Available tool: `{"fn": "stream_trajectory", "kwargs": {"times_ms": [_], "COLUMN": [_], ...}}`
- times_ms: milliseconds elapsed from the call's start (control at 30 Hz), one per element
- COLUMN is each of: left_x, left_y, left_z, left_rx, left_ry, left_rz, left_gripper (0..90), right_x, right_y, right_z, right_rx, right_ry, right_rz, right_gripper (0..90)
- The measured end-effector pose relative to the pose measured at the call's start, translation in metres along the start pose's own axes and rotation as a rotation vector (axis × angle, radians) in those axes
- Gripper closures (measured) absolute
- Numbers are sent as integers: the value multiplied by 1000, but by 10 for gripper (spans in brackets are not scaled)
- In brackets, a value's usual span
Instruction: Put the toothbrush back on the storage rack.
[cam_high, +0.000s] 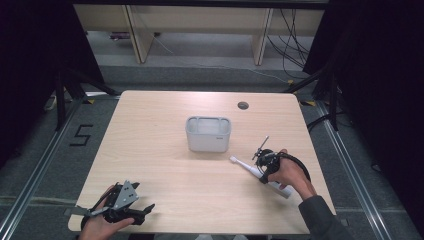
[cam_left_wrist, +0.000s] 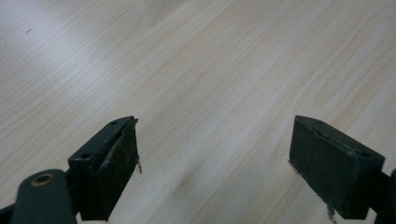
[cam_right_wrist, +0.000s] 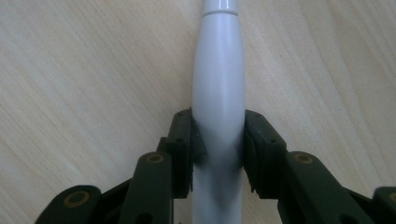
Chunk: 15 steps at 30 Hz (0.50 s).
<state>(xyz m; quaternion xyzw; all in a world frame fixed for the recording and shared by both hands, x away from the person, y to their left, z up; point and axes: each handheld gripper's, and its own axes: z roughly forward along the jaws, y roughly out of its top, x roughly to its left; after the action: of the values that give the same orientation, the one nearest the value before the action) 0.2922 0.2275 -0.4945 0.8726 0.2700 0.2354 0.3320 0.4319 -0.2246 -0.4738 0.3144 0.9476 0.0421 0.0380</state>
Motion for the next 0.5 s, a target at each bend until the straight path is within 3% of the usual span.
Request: {"fn": "stream_trajectory", "kwargs": {"times_ms": [33, 133, 200, 233, 333, 400, 433, 500], "left_x": [-2, -1, -2, -2, -2, -1, -1, -1], "left_y": [0, 0, 0, 0, 0, 0, 0, 0], "left_z": [2, 0, 0, 1, 0, 1, 1, 0], "left_rx": [-18, -13, -22, -24, -23, -22, -26, -22], "left_ry": [2, -2, 2, 4, -2, 3, 2, -4], "left_rz": [-30, -8, -29, -32, -27, -27, -27, -22], "left_gripper": [151, 151, 151, 151, 151, 151, 151, 151], "right_x": [2, 3, 6, 4, 7, 7, 7, 5], "right_y": [1, 3, 5, 4, 3, 2, 0, -2], "right_z": [0, 0, -2, 0, -2, -4, -4, -8], "right_rx": [12, 17, 33, 19, 36, 30, 18, 5], "right_ry": [6, -12, -14, -15, -21, -7, -29, -35], "right_rz": [1, -3, 4, -15, -3, -6, 8, -9], "right_gripper": [663, 664, 664, 664, 665, 665, 666, 666]}}
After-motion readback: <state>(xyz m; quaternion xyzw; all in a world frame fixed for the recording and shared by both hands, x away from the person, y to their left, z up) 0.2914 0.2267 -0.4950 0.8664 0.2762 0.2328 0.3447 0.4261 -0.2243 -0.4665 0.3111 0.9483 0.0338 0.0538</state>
